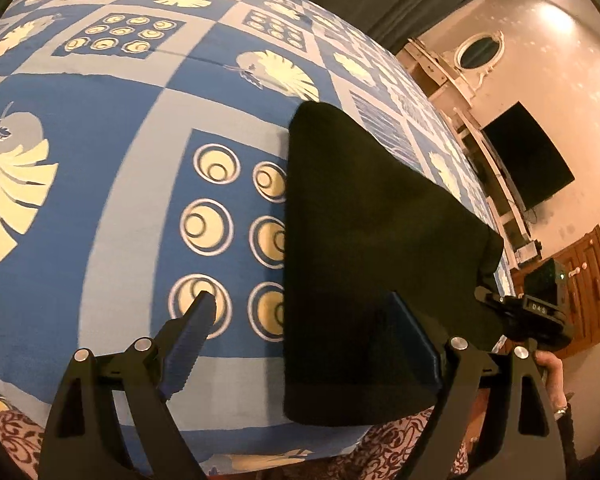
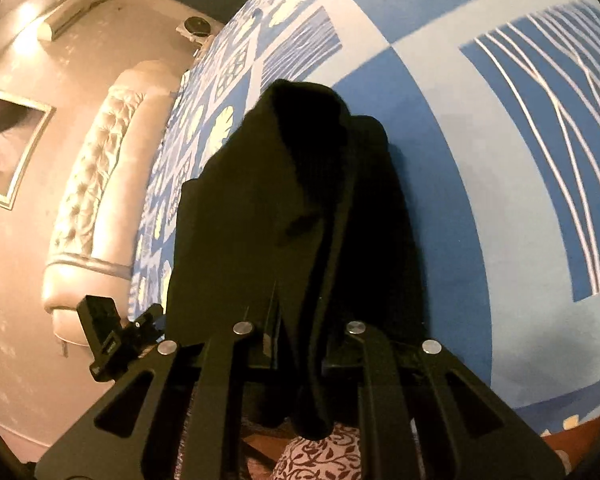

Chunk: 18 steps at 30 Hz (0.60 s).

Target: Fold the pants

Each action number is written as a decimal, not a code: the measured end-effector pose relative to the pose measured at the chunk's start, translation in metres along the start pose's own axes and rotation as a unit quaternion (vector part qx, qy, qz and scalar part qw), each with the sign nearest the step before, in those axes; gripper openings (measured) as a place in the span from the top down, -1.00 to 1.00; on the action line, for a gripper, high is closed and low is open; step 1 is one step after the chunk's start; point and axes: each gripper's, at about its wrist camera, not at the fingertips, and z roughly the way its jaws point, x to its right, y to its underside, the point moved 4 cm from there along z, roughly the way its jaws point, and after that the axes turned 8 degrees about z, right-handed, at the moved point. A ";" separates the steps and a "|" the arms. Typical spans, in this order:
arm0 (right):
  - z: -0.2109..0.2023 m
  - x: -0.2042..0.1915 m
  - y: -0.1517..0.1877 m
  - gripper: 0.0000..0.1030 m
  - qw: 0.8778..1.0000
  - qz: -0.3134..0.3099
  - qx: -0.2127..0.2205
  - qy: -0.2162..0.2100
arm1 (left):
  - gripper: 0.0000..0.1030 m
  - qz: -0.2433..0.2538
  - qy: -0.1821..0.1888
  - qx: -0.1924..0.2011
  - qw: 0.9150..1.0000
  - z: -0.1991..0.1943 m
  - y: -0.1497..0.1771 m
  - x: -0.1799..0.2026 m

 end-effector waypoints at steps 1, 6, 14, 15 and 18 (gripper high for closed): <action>0.001 0.000 0.000 0.75 1.000 0.003 0.000 -0.005 | -0.66 0.004 0.000 -0.002 1.000 0.001 0.001 0.002; -0.002 0.003 0.002 0.52 1.000 0.009 0.000 -0.024 | -0.66 0.009 -0.005 -0.005 1.000 0.003 0.005 0.000; -0.032 0.016 0.006 -0.38 0.994 0.047 0.028 -0.099 | -0.66 0.009 -0.012 -0.004 1.000 0.001 0.007 -0.001; -0.035 0.018 0.006 -0.40 0.993 0.048 0.031 -0.099 | -0.66 0.010 -0.013 -0.003 1.000 0.001 0.007 0.000; -0.038 0.025 0.008 -0.41 0.991 0.066 0.036 -0.114 | -0.66 0.015 -0.012 -0.004 1.000 0.001 0.007 0.002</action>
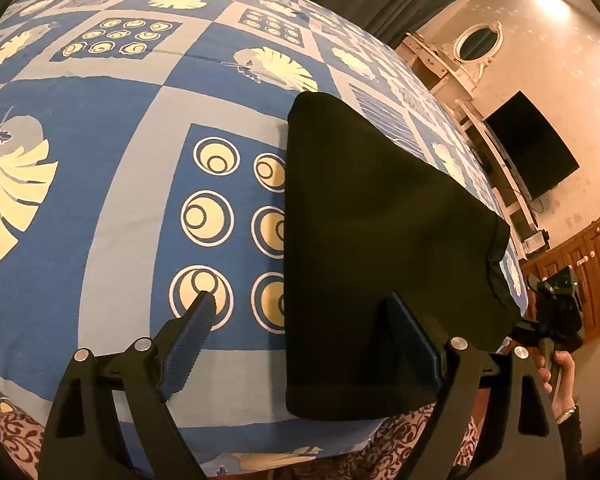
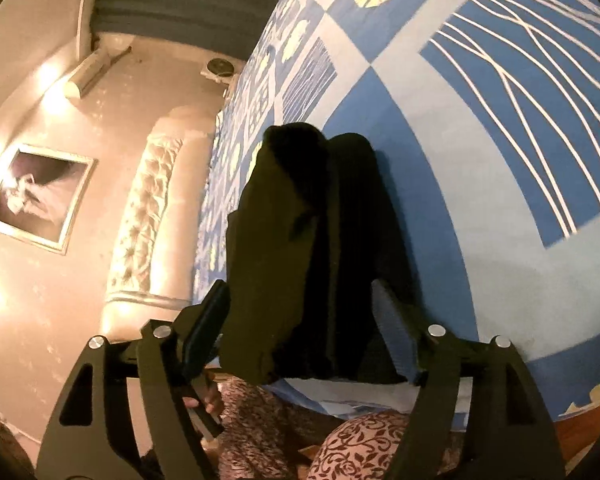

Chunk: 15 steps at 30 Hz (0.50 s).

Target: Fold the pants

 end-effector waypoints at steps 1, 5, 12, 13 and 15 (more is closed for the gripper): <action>-0.001 0.002 0.000 -0.41 1.000 0.007 0.002 -0.005 | -0.66 0.000 0.002 0.000 1.000 0.000 0.000 0.001; -0.003 0.002 0.001 -0.41 1.000 0.005 0.007 0.000 | -0.66 -0.002 0.013 0.000 1.000 -0.003 0.000 0.005; -0.008 -0.001 0.003 -0.54 0.999 -0.017 0.014 0.026 | -0.66 -0.021 0.066 -0.011 0.998 0.000 0.002 0.013; -0.010 0.000 0.003 -0.57 0.999 -0.016 0.018 0.032 | -0.66 -0.033 0.080 -0.015 0.996 0.001 0.003 0.011; -0.012 0.004 0.002 -0.60 0.999 -0.010 0.021 0.038 | -0.66 -0.066 0.111 -0.024 0.991 0.006 0.005 0.005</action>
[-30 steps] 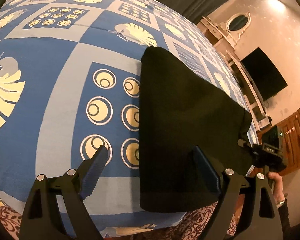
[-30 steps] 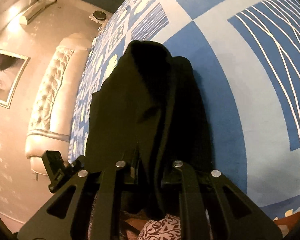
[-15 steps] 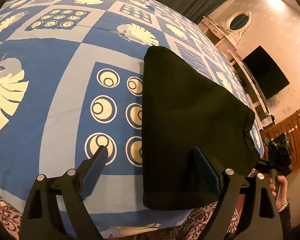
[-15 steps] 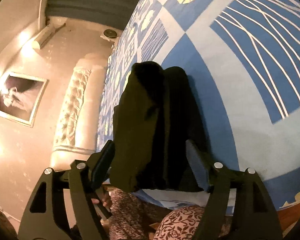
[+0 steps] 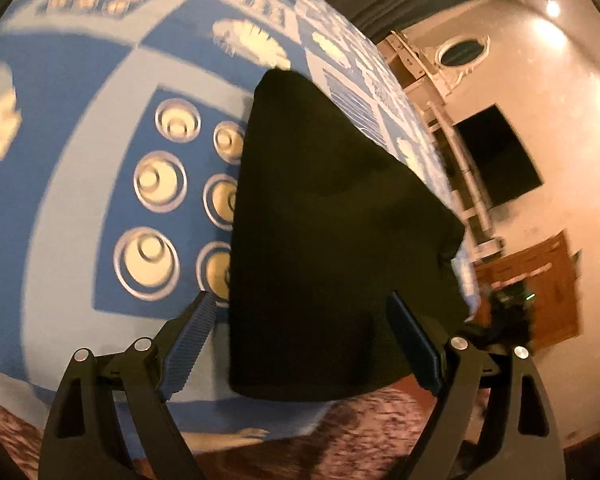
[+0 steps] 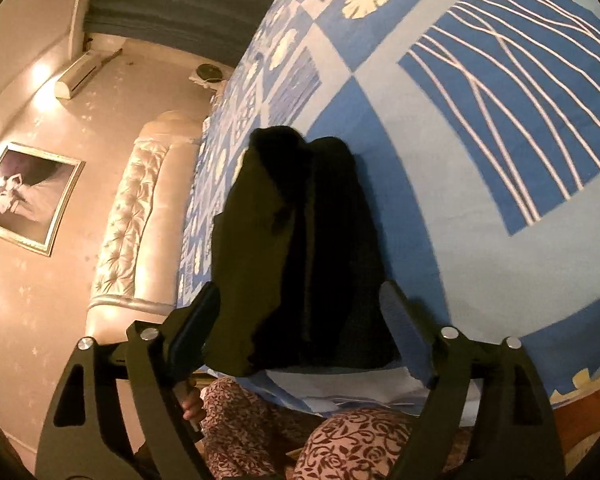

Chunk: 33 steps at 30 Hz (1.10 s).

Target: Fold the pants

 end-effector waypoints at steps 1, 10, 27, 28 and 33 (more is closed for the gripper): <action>0.000 0.004 0.000 -0.60 1.000 0.002 0.001 0.010 | -0.66 -0.012 0.010 -0.004 1.000 0.002 0.001 -0.003; 0.037 0.008 0.018 -0.76 0.998 0.003 -0.064 -0.021 | -0.74 -0.007 0.076 -0.012 0.997 0.015 0.005 0.001; 0.031 0.020 0.022 -0.05 0.997 -0.024 -0.070 -0.011 | -0.16 -0.028 0.029 -0.013 0.999 0.025 0.005 0.004; 0.031 0.020 0.022 -0.05 0.997 -0.023 -0.069 -0.015 | -0.10 -0.030 0.030 -0.013 0.999 0.025 0.005 0.003; 0.033 0.019 0.024 -0.05 0.997 -0.030 -0.069 -0.022 | 0.13 0.006 -0.003 -0.002 1.000 0.022 0.005 0.014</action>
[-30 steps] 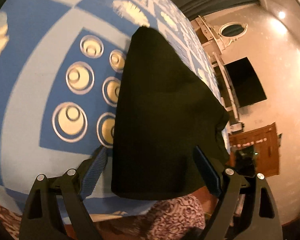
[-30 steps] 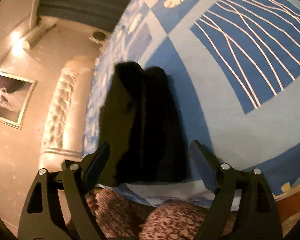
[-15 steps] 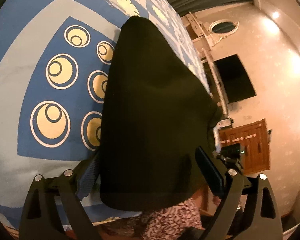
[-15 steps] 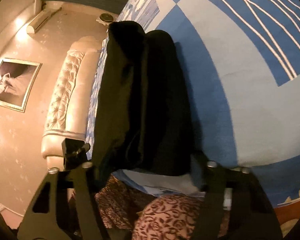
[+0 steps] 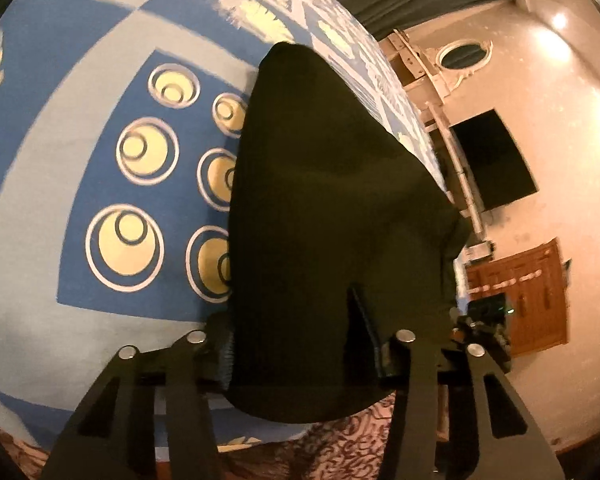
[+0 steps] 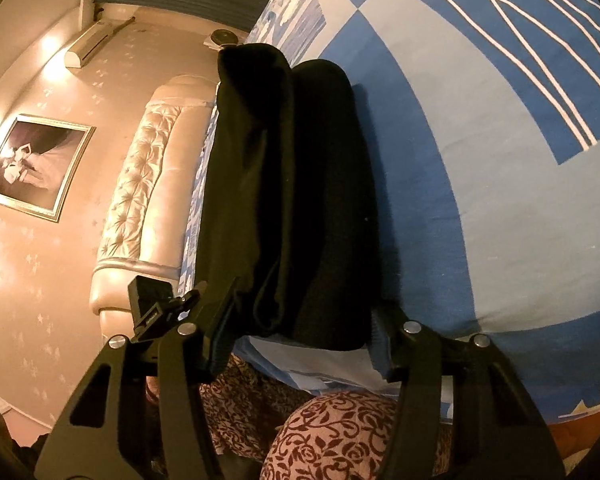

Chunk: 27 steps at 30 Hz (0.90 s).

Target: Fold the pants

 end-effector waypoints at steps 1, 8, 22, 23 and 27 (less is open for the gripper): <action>0.000 0.000 0.000 -0.04 1.000 0.000 0.000 0.001 | 0.15 0.018 -0.016 0.003 1.000 -0.002 -0.001 0.007; 0.003 -0.004 0.001 -0.02 1.000 -0.001 0.003 0.004 | 0.24 0.052 -0.063 0.008 0.997 -0.003 -0.004 0.019; 0.035 -0.019 -0.002 -0.01 1.000 -0.010 -0.016 0.000 | 0.25 0.064 -0.113 0.012 0.991 -0.023 -0.003 0.003; 0.037 -0.020 -0.003 -0.01 1.000 -0.011 -0.019 0.001 | 0.25 0.063 -0.116 0.012 0.991 -0.027 -0.003 0.000; 0.052 -0.030 -0.005 -0.01 0.999 -0.019 -0.030 0.004 | 0.25 0.054 -0.122 0.016 0.991 -0.035 -0.005 -0.011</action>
